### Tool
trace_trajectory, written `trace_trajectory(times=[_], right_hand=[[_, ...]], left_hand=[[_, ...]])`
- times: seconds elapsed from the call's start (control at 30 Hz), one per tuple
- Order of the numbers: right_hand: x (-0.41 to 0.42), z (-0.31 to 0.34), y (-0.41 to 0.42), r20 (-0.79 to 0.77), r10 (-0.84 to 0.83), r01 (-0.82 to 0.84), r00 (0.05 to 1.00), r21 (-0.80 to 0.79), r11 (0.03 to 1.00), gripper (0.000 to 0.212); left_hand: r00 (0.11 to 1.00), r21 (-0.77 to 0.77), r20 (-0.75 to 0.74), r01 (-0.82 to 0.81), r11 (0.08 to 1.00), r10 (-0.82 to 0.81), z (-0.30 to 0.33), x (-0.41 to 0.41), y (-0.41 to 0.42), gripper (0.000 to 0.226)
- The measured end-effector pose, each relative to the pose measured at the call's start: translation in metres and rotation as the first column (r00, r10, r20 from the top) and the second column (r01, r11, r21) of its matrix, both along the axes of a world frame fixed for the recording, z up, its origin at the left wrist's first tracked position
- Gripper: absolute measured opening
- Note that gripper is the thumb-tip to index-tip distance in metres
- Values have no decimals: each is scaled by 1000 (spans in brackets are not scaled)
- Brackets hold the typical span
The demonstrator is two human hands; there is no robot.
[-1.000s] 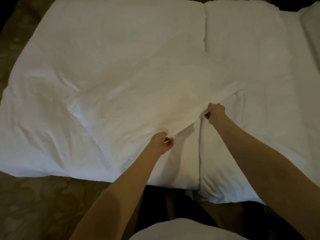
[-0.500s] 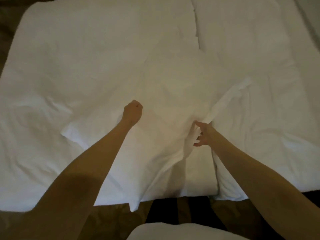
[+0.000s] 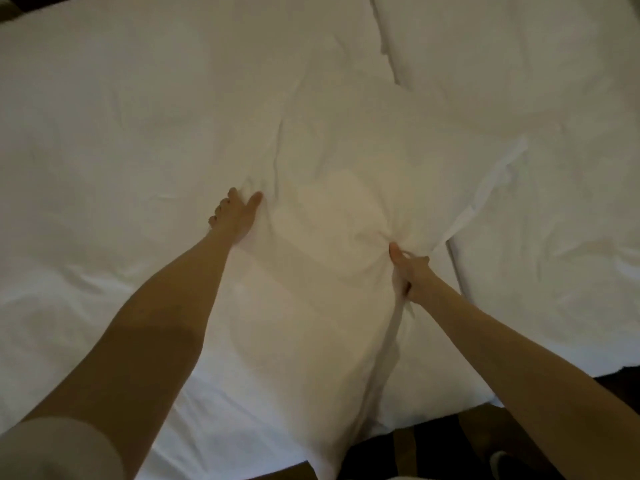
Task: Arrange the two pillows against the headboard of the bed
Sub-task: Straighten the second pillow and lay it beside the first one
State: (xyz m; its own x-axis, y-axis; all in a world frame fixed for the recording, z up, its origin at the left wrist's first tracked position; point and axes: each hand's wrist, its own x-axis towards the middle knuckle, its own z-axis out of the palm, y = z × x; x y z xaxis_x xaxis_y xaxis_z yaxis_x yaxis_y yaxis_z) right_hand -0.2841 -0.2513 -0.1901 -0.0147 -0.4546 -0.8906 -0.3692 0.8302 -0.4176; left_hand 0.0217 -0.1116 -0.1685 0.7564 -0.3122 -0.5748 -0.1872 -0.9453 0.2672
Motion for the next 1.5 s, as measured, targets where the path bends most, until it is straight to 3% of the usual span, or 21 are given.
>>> trace_trajectory(times=[0.17, 0.23, 0.37, 0.47, 0.67, 0.8, 0.93, 1.03, 1.13, 1.27, 1.4, 1.5], right_hand=[[-5, 1, 6, 154, 21, 8, 988, -183, 983, 84], [-2, 8, 8, 171, 82, -41, 982, -235, 971, 78], [1, 24, 10, 82, 117, -82, 990, -339, 937, 74], [-1, 44, 1, 69, 126, -83, 990, -446, 891, 65], [-28, 97, -54, 55, 131, -68, 990, -625, 777, 52], [-60, 135, -107, 29, 155, -93, 987, -689, 719, 62], [-110, 182, -167, 69, 241, -98, 968, -783, 615, 55], [-152, 216, -212, 94, 310, -99, 946, -829, 551, 54], [-201, 253, -262, 67, 393, -131, 917, -881, 455, 49], [-260, 298, -319, 44, 445, -124, 894, -932, 342, 46], [-297, 323, -360, 19, 459, -120, 888, -955, 272, 41], [-315, 331, -379, 6, 458, -126, 889, -958, 256, 42]], left_hand=[[988, -104, -149, -64, 992, 48, 3, 0, 5, 86], [979, -181, -203, -12, 983, -26, 13, -3, 6, 72], [965, -398, -256, -62, 915, -46, 44, -18, 3, 39], [956, -522, -276, -235, 820, 98, 74, -34, -3, 26], [899, -688, -375, -434, 582, 227, 123, -88, -31, 45], [890, -745, -382, -456, 486, 250, 159, -136, -61, 23], [880, -786, -360, -465, 407, 311, 195, -204, -98, 30], [869, -816, -362, -471, 337, 337, 217, -258, -126, 20], [845, -832, -391, -494, 251, 365, 235, -319, -160, 36], [807, -820, -463, -547, 168, 368, 256, -394, -209, 37], [775, -800, -519, -589, 116, 359, 267, -439, -248, 36], [787, -808, -502, -575, 131, 358, 269, -455, -267, 39]])
